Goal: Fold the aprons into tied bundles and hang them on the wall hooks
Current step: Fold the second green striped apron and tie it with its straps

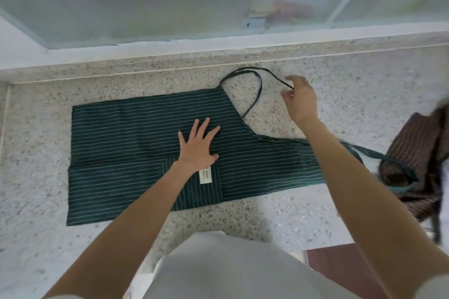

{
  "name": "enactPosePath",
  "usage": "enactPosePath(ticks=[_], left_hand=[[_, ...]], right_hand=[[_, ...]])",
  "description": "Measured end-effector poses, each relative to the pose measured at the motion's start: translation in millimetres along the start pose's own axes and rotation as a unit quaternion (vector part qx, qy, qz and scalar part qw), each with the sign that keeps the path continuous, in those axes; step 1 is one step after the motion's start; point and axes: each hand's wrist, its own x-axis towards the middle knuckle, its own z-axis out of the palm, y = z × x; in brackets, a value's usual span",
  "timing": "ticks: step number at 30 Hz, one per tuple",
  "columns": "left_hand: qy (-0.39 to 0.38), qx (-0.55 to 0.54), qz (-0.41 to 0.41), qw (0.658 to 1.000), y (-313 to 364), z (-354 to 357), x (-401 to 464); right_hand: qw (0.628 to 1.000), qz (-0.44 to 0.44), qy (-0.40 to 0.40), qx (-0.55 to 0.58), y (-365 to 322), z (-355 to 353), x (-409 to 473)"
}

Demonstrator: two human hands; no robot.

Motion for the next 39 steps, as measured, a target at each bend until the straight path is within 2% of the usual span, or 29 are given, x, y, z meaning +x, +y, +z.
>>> enactPosePath(ticks=[2,3,5,7,10,13,18,22,27,30,33,35,37,39], left_hand=[[0.038,0.011,-0.005,0.999,4.6,5.5,-6.2],[0.078,0.008,0.020,0.997,8.5,7.0,-7.3],[0.146,-0.031,0.137,0.979,26.1,9.1,-2.9],[0.140,-0.063,0.239,0.959,54.9,10.7,8.3],[0.108,-0.031,0.279,0.954,98.7,14.8,25.9],[0.121,0.016,0.269,0.955,113.1,20.4,36.6],[0.121,0.028,0.216,0.969,118.8,23.4,36.2],[0.114,0.031,0.180,0.977,124.6,19.5,34.7],[0.094,0.066,0.126,0.985,136.4,17.6,40.4],[0.170,0.097,0.134,0.971,137.1,29.0,37.1],[0.264,0.094,0.201,0.939,139.9,38.8,26.8],[0.241,0.106,0.202,0.943,142.4,50.3,19.4],[0.180,0.125,0.156,0.963,142.3,64.9,13.4],[0.126,0.123,0.113,0.978,135.7,77.5,11.2]], right_hand=[[0.999,-0.043,-0.006,0.026,14.9,-2.9,-5.9],[0.998,-0.060,-0.013,0.033,23.0,-3.0,-16.0],[0.996,-0.080,-0.028,0.032,44.5,-2.4,-47.7],[0.993,-0.110,-0.038,-0.029,70.7,-3.0,-84.2],[0.980,-0.108,-0.074,-0.149,109.2,-7.8,-120.4],[0.969,-0.121,-0.102,-0.190,123.6,-10.1,-127.9],[0.958,-0.140,-0.135,-0.210,138.1,-13.2,-113.2],[0.936,-0.162,-0.180,-0.256,140.3,-16.2,-98.0],[0.930,-0.141,-0.242,-0.236,135.6,-25.9,-82.1],[0.942,-0.139,-0.176,-0.249,139.7,-19.3,-86.7],[0.960,-0.144,-0.057,-0.232,140.0,-13.4,-99.0],[0.967,-0.185,-0.035,-0.169,135.4,-5.7,-113.2],[0.955,-0.237,-0.090,-0.154,133.4,7.8,-133.9],[0.939,-0.250,-0.161,-0.173,142.3,19.2,-150.8]])
